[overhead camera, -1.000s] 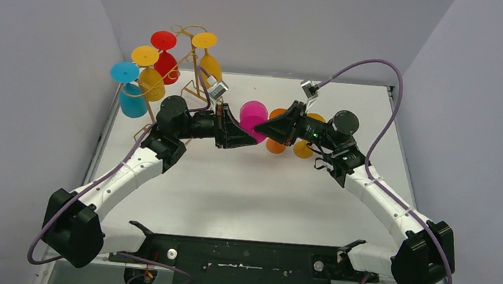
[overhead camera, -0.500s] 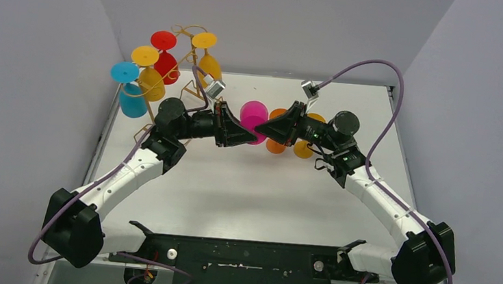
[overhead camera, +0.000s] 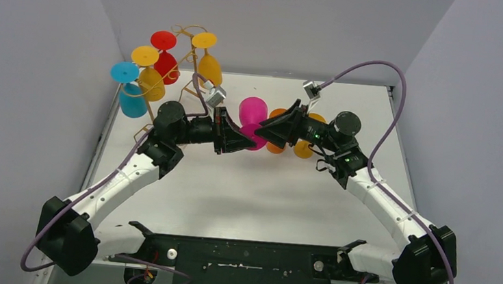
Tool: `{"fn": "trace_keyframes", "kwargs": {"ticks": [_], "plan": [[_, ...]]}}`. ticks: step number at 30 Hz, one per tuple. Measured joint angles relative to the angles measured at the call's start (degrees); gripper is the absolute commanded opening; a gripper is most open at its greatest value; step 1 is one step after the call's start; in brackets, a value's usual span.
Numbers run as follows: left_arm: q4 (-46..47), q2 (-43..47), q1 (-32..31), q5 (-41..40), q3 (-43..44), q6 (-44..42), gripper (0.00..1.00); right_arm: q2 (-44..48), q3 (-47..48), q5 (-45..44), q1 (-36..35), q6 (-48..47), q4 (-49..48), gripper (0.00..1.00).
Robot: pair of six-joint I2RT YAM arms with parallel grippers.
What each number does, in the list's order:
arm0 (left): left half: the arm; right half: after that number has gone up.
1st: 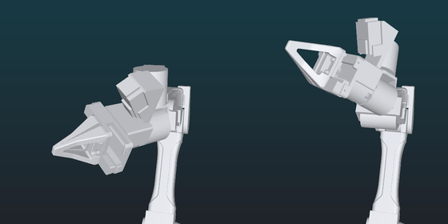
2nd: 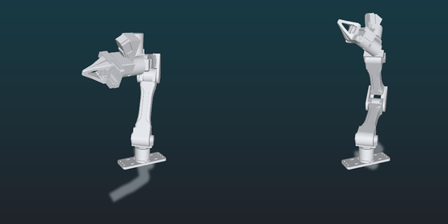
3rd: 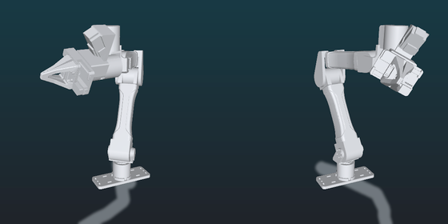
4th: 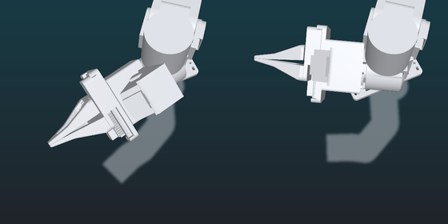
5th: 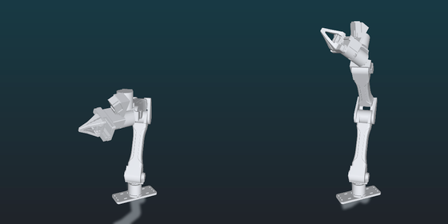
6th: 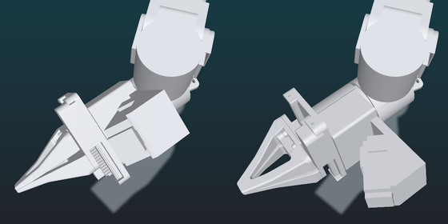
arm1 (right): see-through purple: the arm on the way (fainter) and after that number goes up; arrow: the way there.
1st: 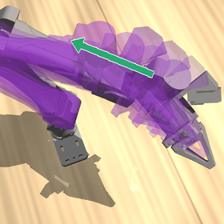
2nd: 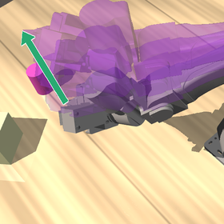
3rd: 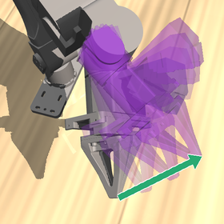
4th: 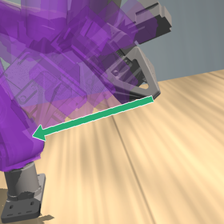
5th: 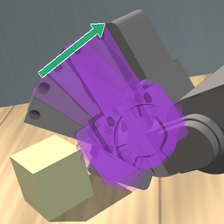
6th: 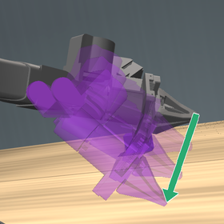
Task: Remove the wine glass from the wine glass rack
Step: Place the wine glass at the center of the board.
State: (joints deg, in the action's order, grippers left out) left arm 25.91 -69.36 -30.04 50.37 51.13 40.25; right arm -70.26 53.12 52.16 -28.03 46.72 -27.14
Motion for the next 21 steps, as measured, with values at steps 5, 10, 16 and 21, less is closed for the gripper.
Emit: {"fn": "trace_keyframes", "kwargs": {"ticks": [5,10,16,21], "plan": [[-10.19,4.13,-1.55,-0.28,-0.02,-12.94,0.0,0.85,2.19,-0.37,1.84,-2.12,4.92,0.76],[-14.62,9.22,-1.66,-1.22,-2.25,-23.58,0.0,1.49,8.37,-1.33,4.79,-7.17,12.0,0.82],[-15.43,13.14,-1.2,3.96,-6.4,-35.17,0.0,4.13,10.36,-7.52,6.67,-13.22,20.74,0.85],[-15.72,13.22,1.25,11.37,-7.02,-41.33,0.0,4.11,12.96,-9.9,7.06,-16.96,27.36,0.88]]}}
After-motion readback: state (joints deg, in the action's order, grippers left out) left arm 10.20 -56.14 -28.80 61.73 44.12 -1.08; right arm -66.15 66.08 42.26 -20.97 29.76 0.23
